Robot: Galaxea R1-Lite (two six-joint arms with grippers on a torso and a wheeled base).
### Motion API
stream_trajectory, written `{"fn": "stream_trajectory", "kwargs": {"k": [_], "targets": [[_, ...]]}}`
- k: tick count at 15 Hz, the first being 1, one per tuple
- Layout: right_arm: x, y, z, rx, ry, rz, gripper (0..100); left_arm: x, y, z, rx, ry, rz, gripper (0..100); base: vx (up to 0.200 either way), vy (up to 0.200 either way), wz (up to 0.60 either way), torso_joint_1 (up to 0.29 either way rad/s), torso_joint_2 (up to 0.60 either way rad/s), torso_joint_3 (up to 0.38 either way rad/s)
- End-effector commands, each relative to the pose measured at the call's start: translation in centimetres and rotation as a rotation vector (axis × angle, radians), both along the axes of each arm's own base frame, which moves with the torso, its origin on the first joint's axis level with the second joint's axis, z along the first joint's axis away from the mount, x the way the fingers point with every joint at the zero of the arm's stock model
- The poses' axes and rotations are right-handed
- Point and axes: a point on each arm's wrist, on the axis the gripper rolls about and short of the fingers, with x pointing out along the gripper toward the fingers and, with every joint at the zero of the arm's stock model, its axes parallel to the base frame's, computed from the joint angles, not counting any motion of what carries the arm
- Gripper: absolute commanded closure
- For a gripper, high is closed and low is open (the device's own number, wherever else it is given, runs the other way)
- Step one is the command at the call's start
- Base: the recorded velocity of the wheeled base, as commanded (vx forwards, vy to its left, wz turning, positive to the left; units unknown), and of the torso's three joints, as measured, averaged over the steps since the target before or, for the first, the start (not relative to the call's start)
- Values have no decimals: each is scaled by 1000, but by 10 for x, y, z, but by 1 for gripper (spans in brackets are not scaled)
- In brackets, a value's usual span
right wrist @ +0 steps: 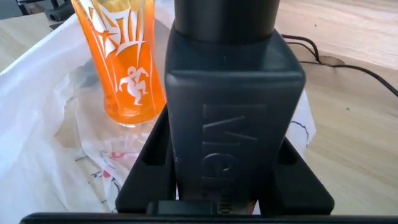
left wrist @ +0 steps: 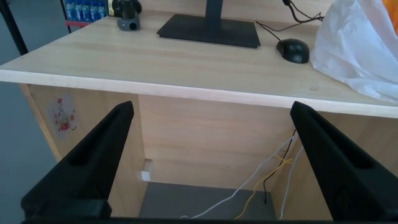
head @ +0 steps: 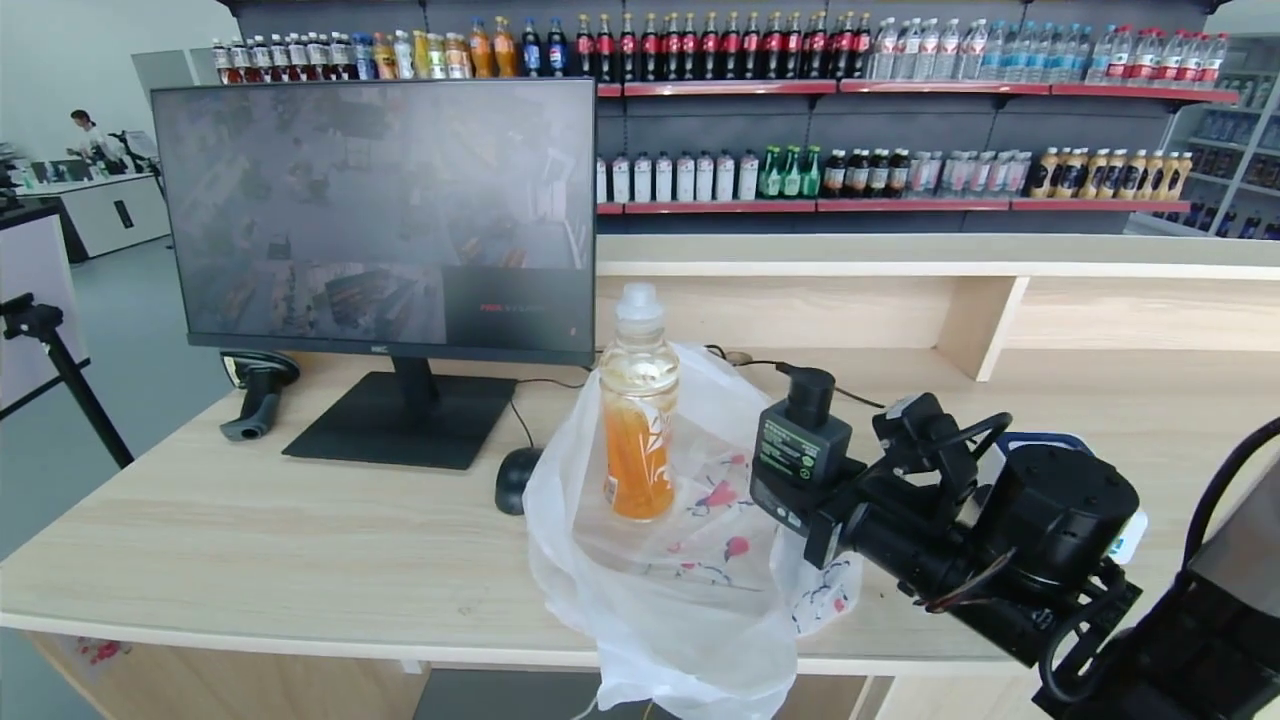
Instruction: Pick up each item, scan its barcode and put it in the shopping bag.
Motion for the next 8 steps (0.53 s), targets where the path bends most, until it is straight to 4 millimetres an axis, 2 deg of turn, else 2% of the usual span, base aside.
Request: {"fn": "stream_trajectory", "kwargs": {"k": [1, 4, 8], "targets": [[2, 11, -10, -15, 22, 28, 100, 0, 0, 0, 0, 0, 0, 0, 0, 0, 0, 0, 0, 0], [-6, 21, -17, -30, 45, 69, 100, 0, 0, 0, 0, 0, 0, 0, 0, 0, 0, 0, 0, 0], [1, 15, -36, -63, 102, 42, 100, 0, 0, 0, 0, 0, 0, 0, 0, 0, 0, 0, 0, 0]]}}
